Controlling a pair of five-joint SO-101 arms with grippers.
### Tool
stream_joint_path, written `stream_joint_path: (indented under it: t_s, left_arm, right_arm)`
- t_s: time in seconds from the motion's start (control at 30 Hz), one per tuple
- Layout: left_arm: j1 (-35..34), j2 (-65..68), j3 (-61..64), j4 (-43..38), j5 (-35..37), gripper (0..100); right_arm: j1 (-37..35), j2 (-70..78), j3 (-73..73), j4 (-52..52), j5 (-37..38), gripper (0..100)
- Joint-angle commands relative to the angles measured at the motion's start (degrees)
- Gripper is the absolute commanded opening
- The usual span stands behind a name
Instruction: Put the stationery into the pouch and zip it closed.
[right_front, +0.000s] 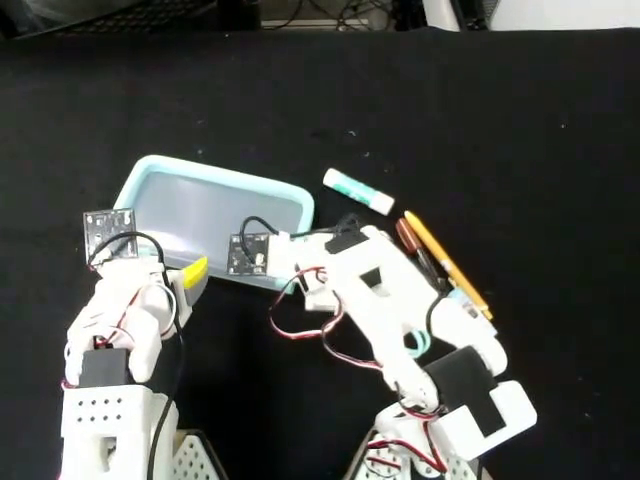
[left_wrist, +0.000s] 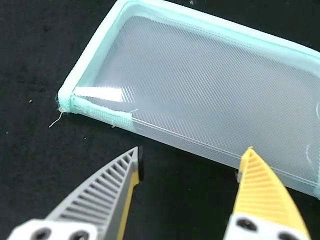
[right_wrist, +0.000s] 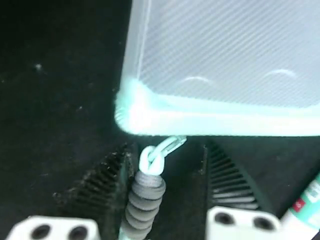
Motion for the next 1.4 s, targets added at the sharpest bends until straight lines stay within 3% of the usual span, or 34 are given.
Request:
stream_joint_path:
  t_s: [0.0,0.13,0.3,0.47,0.77,1.0,1.37]
  left_arm:
    - [-0.22,0.00,-1.10,-0.97,0.62,32]
    - [-0.22,0.00,-1.10,-1.05,0.62,32]
    - [-0.22,0.00,-1.10,-0.79,0.62,32]
    - [-0.22,0.00,-1.10,-0.88,0.62,32]
    - [-0.22,0.00,-1.10,-0.97,0.62,32]
    - [-0.22,0.00,-1.10,-1.05,0.62,32]
    - [-0.22,0.00,-1.10,-1.05,0.53,32]
  right_arm:
    - [-0.35,0.04,-0.04,-1.05,0.79,19.4]
    - [-0.26,-0.13,0.31,-0.97,-0.97,0.4]
    - [2.99,-0.40,0.66,-0.88,-7.82,1.1]
    - [6.59,-5.76,6.37,-0.88,-7.91,1.1]
    - [6.59,-23.08,21.41,-0.18,-7.91,1.6]
    - [6.33,-22.37,15.16,8.97,-11.78,27.9]
    - [2.20,-12.88,4.09,10.37,-17.41,24.4]
